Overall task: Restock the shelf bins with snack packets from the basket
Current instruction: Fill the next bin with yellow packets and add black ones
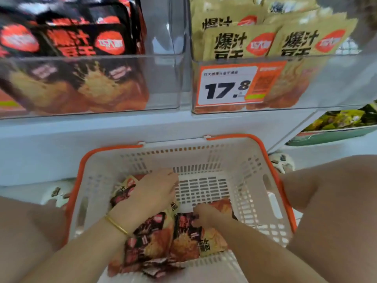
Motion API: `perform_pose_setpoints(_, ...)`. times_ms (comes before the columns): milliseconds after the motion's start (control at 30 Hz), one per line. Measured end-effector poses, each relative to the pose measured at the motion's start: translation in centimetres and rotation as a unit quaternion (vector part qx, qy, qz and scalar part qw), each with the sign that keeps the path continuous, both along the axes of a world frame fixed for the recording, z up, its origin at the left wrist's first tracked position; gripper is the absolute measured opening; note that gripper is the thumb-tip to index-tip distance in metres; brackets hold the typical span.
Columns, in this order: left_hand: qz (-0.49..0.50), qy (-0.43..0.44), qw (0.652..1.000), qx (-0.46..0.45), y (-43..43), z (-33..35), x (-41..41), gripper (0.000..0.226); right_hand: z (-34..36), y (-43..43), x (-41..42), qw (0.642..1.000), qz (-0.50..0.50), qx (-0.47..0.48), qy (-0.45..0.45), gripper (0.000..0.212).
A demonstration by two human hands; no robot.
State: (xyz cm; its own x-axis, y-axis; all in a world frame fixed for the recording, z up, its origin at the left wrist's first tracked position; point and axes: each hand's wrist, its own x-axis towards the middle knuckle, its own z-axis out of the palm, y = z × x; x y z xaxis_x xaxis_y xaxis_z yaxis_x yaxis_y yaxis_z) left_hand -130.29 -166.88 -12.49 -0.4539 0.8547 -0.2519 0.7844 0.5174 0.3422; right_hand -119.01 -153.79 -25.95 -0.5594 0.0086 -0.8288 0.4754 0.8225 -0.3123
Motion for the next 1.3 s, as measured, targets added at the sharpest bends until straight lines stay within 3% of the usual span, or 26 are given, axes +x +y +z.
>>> perform_pose_setpoints(133,0.025,-0.032,0.997,-0.063,-0.2,0.1,0.1,0.031,5.0,1.9,-1.6,0.996,-0.059,-0.062,0.013,0.016)
perform_pose_setpoints(233,0.054,-0.098,0.99,-0.083,0.2,1.5,0.4,0.046,12.4,3.5,-3.6,0.99,-0.06,-0.108,0.066,0.03)
perform_pose_setpoints(300,0.066,-0.125,0.989,-0.048,0.7,3.5,0.2,0.045,17.2,3.8,-4.3,0.981,-0.051,-0.131,0.133,0.021)
perform_pose_setpoints(400,0.074,-0.125,0.988,0.049,1.0,8.4,-0.7,0.022,22.8,3.6,-4.0,0.953,-0.077,-0.144,0.254,0.014)
perform_pose_setpoints(467,0.069,-0.095,0.987,0.111,0.4,12.4,-1.3,0.009,25.9,3.2,-3.5,0.922,-0.131,-0.166,0.325,0.017)
perform_pose_setpoints(600,0.063,-0.03,0.973,0.222,-1.7,20.2,-2.0,0.013,31.7,1.3,-4.0,0.843,-0.144,-0.211,0.472,0.029)
perform_pose_setpoints(700,0.09,0.04,0.948,0.303,-2.7,24.9,-3.3,0.016,36.0,-0.3,-5.8,0.785,-0.146,-0.186,0.573,0.034)
perform_pose_setpoints(800,0.124,0.057,0.901,0.411,-3.1,28.0,-5.0,0.022,39.6,-1.3,-8.0,0.722,-0.139,-0.145,0.662,0.029)
perform_pose_setpoints(933,0.143,0.099,0.872,0.458,-3.0,29.0,-6.3,0.015,41.2,-2.0,-10.4,0.671,-0.11,-0.061,0.731,0.026)
perform_pose_setpoints(1100,0.16,0.121,0.87,0.449,-2.6,27.5,-7.3,0.013,39.8,-2.1,-11.6,0.674,-0.113,-0.016,0.73,0.023)
perform_pose_setpoints(1233,0.168,0.159,0.896,0.38,-2.7,25.4,-8.2,0.01,38.0,-2.3,-12.0,0.723,-0.099,0.073,0.679,0.021)
perform_pose_setpoints(1300,0.16,0.228,0.9,0.334,-2.9,24.6,-8.8,0.009,37.4,-2.5,-12.1,0.75,-0.089,0.124,0.643,0.023)
